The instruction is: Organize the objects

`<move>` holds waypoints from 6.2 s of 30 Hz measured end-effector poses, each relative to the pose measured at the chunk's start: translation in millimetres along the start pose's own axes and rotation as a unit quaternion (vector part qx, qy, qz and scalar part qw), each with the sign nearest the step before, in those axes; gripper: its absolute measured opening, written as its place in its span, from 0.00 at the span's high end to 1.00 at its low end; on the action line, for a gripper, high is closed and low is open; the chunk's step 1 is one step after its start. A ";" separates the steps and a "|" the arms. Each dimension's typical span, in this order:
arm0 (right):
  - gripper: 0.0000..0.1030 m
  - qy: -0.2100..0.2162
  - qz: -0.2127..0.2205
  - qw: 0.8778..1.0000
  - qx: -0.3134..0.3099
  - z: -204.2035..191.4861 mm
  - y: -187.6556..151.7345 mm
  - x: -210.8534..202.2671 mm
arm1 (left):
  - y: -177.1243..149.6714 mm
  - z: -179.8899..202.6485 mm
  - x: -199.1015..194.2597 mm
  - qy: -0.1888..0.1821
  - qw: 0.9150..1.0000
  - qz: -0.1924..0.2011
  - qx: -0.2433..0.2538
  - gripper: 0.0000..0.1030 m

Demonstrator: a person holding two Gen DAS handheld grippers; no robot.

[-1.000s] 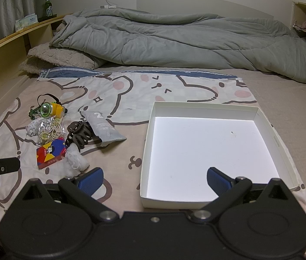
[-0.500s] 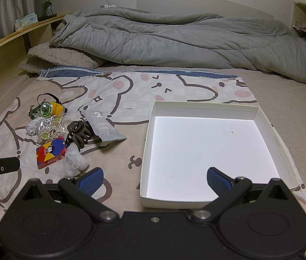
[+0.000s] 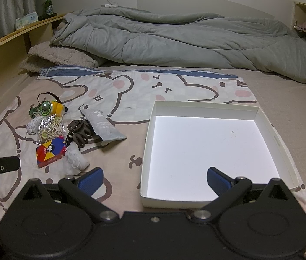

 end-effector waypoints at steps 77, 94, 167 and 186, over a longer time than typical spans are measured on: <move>0.94 0.146 -0.053 0.951 -0.267 -139.1 76.2 184.1 | 21.1 -6.6 167.8 -0.088 0.972 -0.164 -0.144 0.73; 1.00 0.154 -0.002 0.976 -0.151 -94.2 108.0 127.3 | 55.1 -25.2 117.7 -0.088 0.981 -0.079 -0.151 0.79; 0.47 0.086 -0.152 0.973 -0.148 -134.4 58.5 227.6 | 48.2 -62.5 115.6 -0.120 0.980 -0.093 -0.132 0.78; 0.50 0.097 -0.029 0.990 -0.099 -99.4 108.7 139.5 | 82.9 -44.7 88.1 -0.088 0.991 -0.020 -0.098 0.78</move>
Point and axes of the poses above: each gripper's, at about its wrist camera, not at the fingertips, and x roughly the way its jaws point, z to its right, y to its top, the point moved 4 cm from there along x, roughly the way its jaws point, and after that the axes turned 9 degrees about -y, right-handed, at the moved point
